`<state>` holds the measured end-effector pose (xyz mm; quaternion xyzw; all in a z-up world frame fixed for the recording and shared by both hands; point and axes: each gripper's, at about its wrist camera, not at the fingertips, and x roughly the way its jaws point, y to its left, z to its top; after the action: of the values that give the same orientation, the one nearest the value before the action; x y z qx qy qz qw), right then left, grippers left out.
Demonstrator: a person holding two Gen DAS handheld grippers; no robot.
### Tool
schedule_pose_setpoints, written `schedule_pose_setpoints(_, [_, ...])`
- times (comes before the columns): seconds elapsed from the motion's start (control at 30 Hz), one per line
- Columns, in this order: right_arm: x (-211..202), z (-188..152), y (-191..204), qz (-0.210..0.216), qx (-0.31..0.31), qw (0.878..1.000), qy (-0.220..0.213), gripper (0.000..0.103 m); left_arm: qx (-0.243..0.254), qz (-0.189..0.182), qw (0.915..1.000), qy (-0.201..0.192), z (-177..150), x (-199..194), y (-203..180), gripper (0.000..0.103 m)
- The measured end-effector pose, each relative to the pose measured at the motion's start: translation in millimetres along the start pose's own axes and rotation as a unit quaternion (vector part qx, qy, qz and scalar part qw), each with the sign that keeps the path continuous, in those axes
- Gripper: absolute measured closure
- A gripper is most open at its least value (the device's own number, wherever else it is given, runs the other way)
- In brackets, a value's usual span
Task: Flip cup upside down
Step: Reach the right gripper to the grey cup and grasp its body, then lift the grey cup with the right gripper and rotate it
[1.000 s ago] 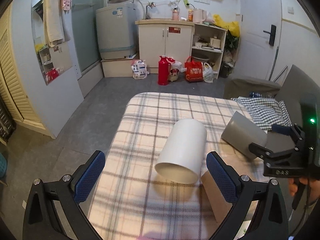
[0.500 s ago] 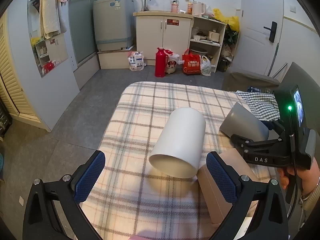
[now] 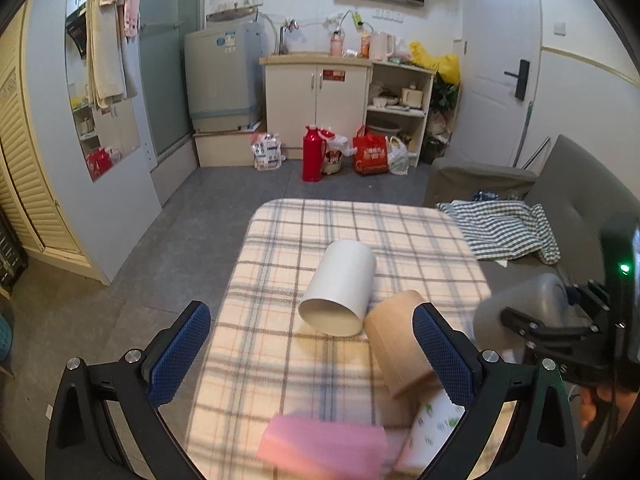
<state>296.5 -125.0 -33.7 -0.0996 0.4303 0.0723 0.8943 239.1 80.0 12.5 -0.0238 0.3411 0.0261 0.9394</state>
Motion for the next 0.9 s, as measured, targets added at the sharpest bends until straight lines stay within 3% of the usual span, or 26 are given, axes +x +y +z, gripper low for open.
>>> schedule_pose_setpoints(0.2, [-91.3,-29.6,21.5,-0.003,0.011,0.999,-0.03,0.029,-0.002,-0.011,0.9996,-0.027,-13.5,-56.4,8.5,0.0])
schedule_pose_setpoints(0.4, [-140.6,-63.5,67.7,0.021,0.003,0.999,-0.041,0.029,0.0,-0.006,0.9991,-0.042,-41.0,-94.9,25.0,0.0])
schedule_pose_setpoints(0.6, [-132.0,-88.2,131.1,0.062,-0.022,0.998,-0.016,0.029,-0.015,0.012,0.9992,-0.036,-76.3,-104.4,58.1,0.0])
schedule_pose_setpoints(0.9, [-83.5,-100.0,187.7,0.046,-0.028,0.998,-0.027,0.029,-0.047,0.033,0.9983,-0.013,-107.5,-91.1,104.1,0.0])
